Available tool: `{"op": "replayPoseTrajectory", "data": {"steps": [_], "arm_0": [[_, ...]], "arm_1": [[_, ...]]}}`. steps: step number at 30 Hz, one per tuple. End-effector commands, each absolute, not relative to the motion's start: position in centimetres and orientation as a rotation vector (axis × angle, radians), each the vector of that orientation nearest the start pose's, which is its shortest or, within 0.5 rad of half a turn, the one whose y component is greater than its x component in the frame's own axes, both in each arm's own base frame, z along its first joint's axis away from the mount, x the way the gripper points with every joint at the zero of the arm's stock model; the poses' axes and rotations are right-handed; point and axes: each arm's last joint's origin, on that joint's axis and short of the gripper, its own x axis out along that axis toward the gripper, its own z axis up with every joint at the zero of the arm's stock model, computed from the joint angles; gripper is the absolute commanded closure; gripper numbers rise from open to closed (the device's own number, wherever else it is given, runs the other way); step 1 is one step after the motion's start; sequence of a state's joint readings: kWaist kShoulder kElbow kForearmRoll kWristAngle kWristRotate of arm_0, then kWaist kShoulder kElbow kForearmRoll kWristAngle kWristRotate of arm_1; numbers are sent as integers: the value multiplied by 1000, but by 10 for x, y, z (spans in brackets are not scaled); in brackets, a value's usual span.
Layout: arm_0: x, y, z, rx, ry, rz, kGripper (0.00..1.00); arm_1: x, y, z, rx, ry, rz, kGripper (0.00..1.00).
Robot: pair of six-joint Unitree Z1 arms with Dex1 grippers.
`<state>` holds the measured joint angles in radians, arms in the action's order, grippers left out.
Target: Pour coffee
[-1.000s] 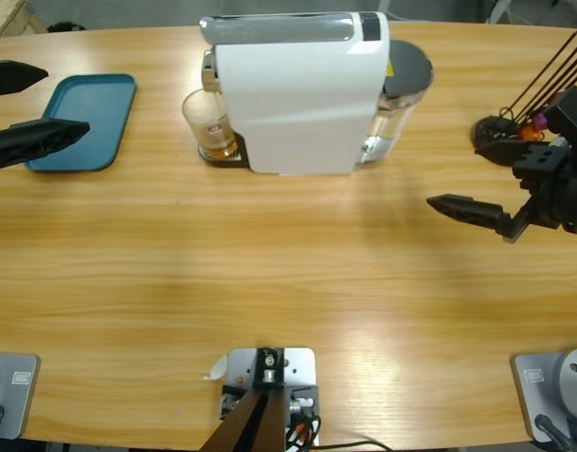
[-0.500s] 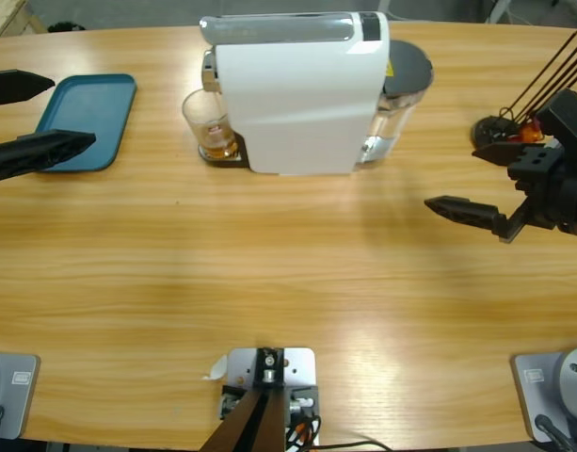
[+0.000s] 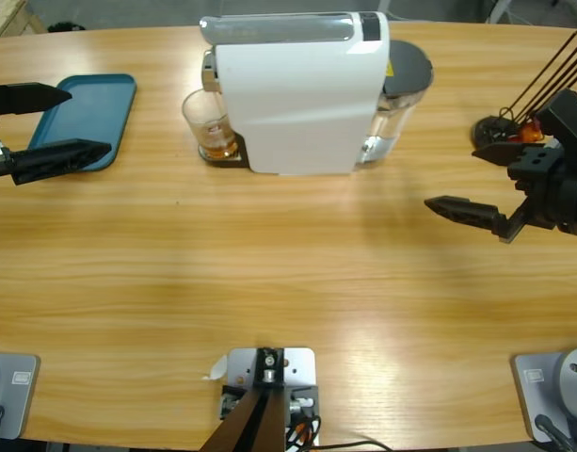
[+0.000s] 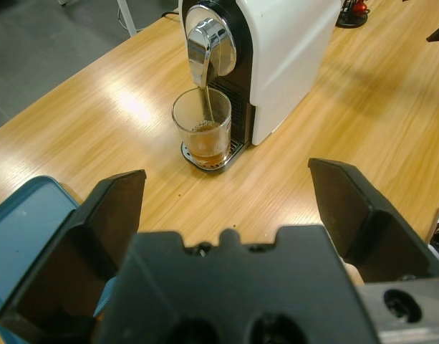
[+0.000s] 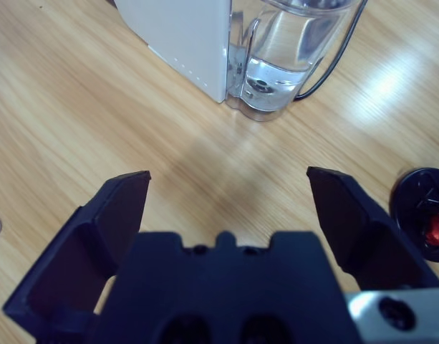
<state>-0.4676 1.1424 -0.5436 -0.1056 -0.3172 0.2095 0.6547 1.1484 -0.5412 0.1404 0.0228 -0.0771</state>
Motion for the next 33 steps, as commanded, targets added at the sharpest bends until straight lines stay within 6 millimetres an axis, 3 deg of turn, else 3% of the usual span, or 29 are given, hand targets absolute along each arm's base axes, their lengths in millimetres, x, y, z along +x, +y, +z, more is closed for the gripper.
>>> {"op": "replayPoseTrajectory", "data": {"steps": [1,28,33], "arm_0": [[139,-88,280,246,448,-816,0],[131,-86,278,271,421,-829,0],[138,-91,274,260,454,-837,0]], "arm_1": [[118,94,254,-324,727,682,0],[118,94,253,-324,730,684,0],[118,94,253,-324,729,685,0]]}}
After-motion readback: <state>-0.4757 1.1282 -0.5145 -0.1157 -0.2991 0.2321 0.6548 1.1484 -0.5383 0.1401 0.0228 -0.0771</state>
